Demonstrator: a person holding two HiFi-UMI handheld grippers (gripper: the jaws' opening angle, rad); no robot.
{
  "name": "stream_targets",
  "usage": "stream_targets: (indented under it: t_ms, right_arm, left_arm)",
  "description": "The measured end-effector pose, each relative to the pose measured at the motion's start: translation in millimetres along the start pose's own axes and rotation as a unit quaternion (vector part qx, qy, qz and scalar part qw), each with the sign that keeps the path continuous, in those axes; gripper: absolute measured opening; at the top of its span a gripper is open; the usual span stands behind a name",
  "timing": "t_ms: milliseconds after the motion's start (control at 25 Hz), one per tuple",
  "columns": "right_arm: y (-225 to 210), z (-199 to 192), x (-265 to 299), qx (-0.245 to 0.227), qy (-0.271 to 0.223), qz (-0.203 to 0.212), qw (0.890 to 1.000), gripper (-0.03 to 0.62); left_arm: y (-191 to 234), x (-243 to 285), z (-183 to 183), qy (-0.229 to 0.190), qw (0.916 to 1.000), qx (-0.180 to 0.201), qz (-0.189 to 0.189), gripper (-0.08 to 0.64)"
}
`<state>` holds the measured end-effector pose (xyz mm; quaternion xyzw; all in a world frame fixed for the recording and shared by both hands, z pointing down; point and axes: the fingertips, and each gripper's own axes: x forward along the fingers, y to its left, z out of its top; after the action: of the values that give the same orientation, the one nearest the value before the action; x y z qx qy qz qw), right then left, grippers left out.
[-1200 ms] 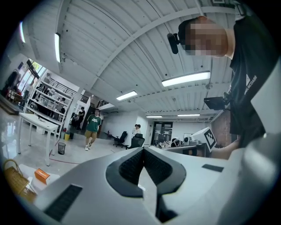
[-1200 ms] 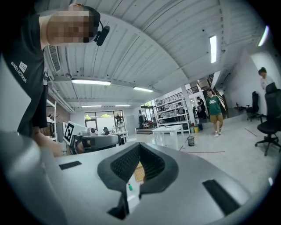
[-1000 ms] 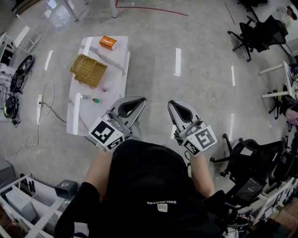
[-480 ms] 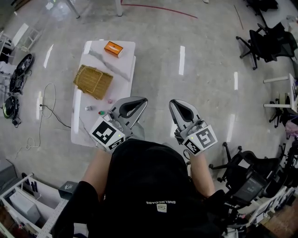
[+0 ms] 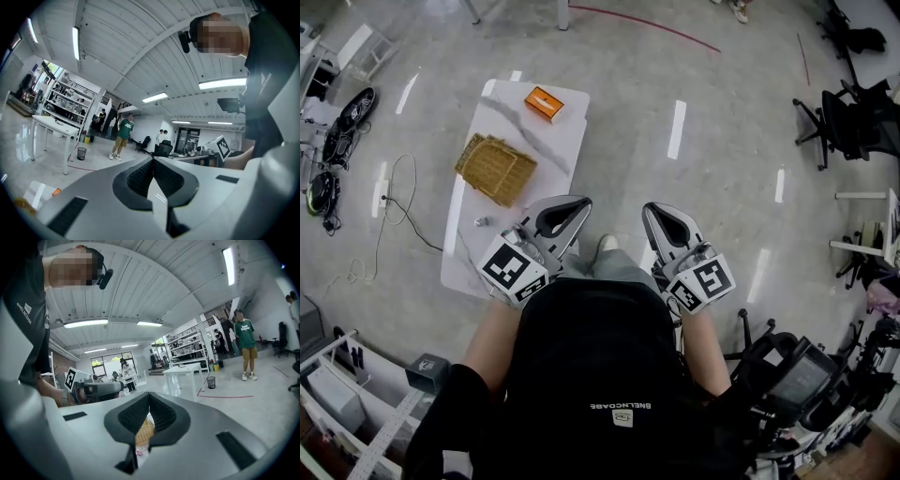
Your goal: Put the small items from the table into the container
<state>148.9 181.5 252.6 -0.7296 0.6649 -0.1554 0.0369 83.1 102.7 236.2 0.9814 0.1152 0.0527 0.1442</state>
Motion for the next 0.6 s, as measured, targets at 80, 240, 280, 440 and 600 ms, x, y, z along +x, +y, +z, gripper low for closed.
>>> stream_targets:
  t_ms: [80, 240, 280, 440, 600]
  right_arm:
    - [-3.7, 2.3, 3.5, -0.004, 0.006, 0.019, 1.000, 0.009]
    - [-7.8, 8.9, 11.4, -0.016, 0.020, 0.063, 0.998, 0.009]
    - [-7.7, 10.0, 14.4, -0.022, 0.023, 0.074, 0.997, 0.009]
    - [-4.0, 9.1, 29.7, -0.039, 0.040, 0.114, 0.992, 0.009]
    - [10.2, 3.9, 43.7, -0.046, 0.056, 0.153, 0.986, 0.009]
  left_arm:
    - [-0.9, 5.7, -1.7, -0.004, 0.9999, -0.003, 0.014, 0.005]
    - [-1.2, 19.5, -4.2, -0.008, 0.9990, -0.002, 0.044, 0.005]
    - [0.5, 21.4, -5.5, -0.009, 0.9986, -0.005, 0.052, 0.005]
    - [9.8, 18.1, -12.4, -0.014, 0.9960, -0.018, 0.086, 0.005]
    - [19.9, 0.6, -21.6, -0.017, 0.9916, -0.027, 0.126, 0.006]
